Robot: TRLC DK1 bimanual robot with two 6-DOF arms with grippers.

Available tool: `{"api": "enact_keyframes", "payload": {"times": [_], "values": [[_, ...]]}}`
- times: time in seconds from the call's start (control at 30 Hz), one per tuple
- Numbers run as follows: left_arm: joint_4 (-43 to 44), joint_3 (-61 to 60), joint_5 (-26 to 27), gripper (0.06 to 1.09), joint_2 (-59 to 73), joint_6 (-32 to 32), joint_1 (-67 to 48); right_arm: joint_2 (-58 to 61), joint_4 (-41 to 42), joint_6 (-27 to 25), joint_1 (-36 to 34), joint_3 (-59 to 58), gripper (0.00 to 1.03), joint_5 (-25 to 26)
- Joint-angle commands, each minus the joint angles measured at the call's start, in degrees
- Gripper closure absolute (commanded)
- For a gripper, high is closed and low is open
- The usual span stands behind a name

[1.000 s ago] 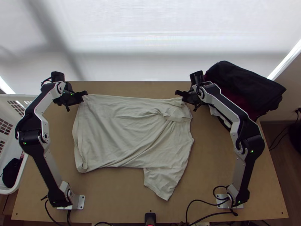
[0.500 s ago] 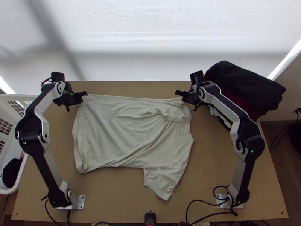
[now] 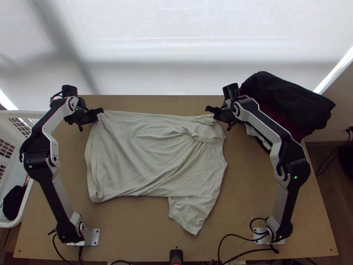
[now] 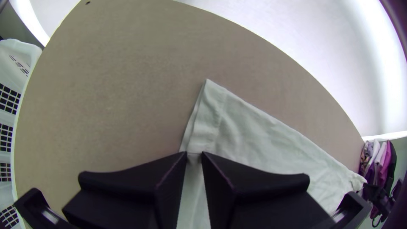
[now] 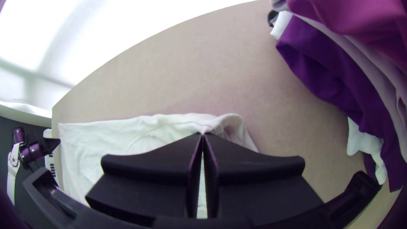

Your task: Fold the t-shirt

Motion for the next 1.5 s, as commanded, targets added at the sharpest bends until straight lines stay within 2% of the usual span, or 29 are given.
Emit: {"api": "enact_keyframes", "payload": {"times": [0.0, 0.03, 0.27, 0.43, 0.77, 0.97, 1.17, 1.3, 1.37, 1.47], "values": [[0.8, -2.0, -0.1, 0.99, 1.4, 0.9, -1.2, -1.3, 0.0, -0.1, -0.4, -1.2, 1.0, 0.3], [1.5, -2.5, -0.1, 1.05, 1.0, 0.9, -1.3, -1.3, 0.0, -0.1, -0.4, -1.2, 1.0, 0.3], [2.2, -2.6, -0.1, 1.05, -1.7, 0.4, -1.1, -1.7, 0.0, -0.2, -0.4, -1.3, 1.0, 0.3], [2.0, 1.1, -0.1, 1.05, -6.5, -3.4, 0.3, -3.1, 0.3, -0.7, -0.8, -0.6, 1.0, 0.9], [1.3, 7.7, -0.2, 1.05, -17.0, -7.1, 0.9, -9.2, 3.1, -7.0, -0.3, 2.8, 1.0, 7.9], [1.3, 8.1, -1.2, 1.05, -21.0, -7.4, 0.0, -12.6, 7.7, -9.2, 0.0, 2.9, 1.0, 8.9], [0.4, 6.4, -2.4, 1.05, -20.4, -7.3, -0.3, -13.0, 7.7, -9.1, 0.3, 1.1, 1.0, 9.1], [-7.8, 5.1, -3.7, 1.05, -15.6, -4.9, -1.9, -12.3, 7.7, -8.9, 1.1, -2.0, 1.0, 9.1], [-8.9, 2.3, -4.2, 1.05, -13.1, -4.6, -2.7, -11.6, 7.7, -8.6, 1.6, -3.6, 1.0, 9.1], [-6.2, -2.7, -5.5, 1.05, -10.1, -4.3, -3.5, -10.8, 7.8, -8.5, 2.2, -6.1, 1.0, 9.1]]}}
